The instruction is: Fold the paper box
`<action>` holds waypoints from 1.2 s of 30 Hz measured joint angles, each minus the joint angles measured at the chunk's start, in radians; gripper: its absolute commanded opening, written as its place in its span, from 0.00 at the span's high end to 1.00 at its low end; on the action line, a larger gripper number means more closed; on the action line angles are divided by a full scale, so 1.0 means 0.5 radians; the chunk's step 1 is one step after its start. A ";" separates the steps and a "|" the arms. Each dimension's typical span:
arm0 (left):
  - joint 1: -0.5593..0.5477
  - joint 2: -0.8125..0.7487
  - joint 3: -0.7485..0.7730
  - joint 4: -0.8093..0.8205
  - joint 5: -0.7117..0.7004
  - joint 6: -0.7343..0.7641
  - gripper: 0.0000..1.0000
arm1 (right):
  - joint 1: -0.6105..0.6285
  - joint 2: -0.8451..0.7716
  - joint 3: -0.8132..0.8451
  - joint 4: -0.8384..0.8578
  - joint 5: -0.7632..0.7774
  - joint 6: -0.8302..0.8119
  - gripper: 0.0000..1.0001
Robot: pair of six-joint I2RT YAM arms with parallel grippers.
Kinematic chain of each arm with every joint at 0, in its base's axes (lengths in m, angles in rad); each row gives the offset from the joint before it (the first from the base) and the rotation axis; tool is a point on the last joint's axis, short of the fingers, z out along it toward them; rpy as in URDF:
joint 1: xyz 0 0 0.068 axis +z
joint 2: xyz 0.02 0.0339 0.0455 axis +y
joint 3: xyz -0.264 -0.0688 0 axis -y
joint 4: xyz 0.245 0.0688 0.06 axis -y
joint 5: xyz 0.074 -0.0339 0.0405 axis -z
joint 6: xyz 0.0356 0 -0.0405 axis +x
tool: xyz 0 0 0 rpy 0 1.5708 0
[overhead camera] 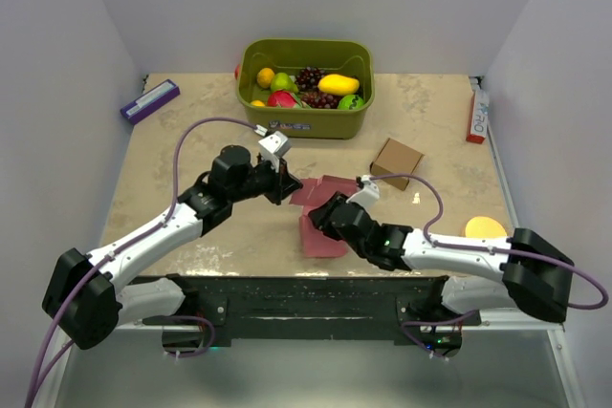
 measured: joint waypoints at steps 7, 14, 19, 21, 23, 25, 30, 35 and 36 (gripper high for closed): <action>-0.027 -0.001 0.000 -0.053 -0.178 0.134 1.00 | -0.056 -0.427 -0.002 -0.198 -0.027 -0.049 0.11; -0.132 -0.020 -0.002 -0.044 -0.311 0.237 1.00 | -0.376 -0.758 -0.055 -0.187 -0.264 -0.009 0.07; -0.193 -0.081 -0.066 0.003 -0.383 0.292 1.00 | -0.504 -0.733 -0.078 -0.072 -0.459 0.098 0.08; -0.215 -0.108 -0.087 0.013 -0.409 0.309 1.00 | -0.572 -0.700 -0.132 0.025 -0.542 0.173 0.08; -0.234 -0.132 -0.102 0.021 -0.443 0.317 1.00 | -0.617 -0.671 -0.207 0.112 -0.594 0.262 0.08; -0.247 -0.141 -0.110 0.037 -0.468 0.331 1.00 | -0.628 -0.647 -0.268 0.163 -0.635 0.343 0.08; -0.268 -0.143 -0.124 0.048 -0.505 0.363 1.00 | -0.631 -0.649 -0.353 0.236 -0.666 0.489 0.09; -0.295 -0.146 -0.142 0.066 -0.519 0.382 1.00 | -0.672 -0.710 -0.449 0.281 -0.649 0.593 0.09; -0.303 -0.151 -0.153 0.079 -0.519 0.396 1.00 | -0.687 -0.715 -0.462 0.279 -0.645 0.604 0.09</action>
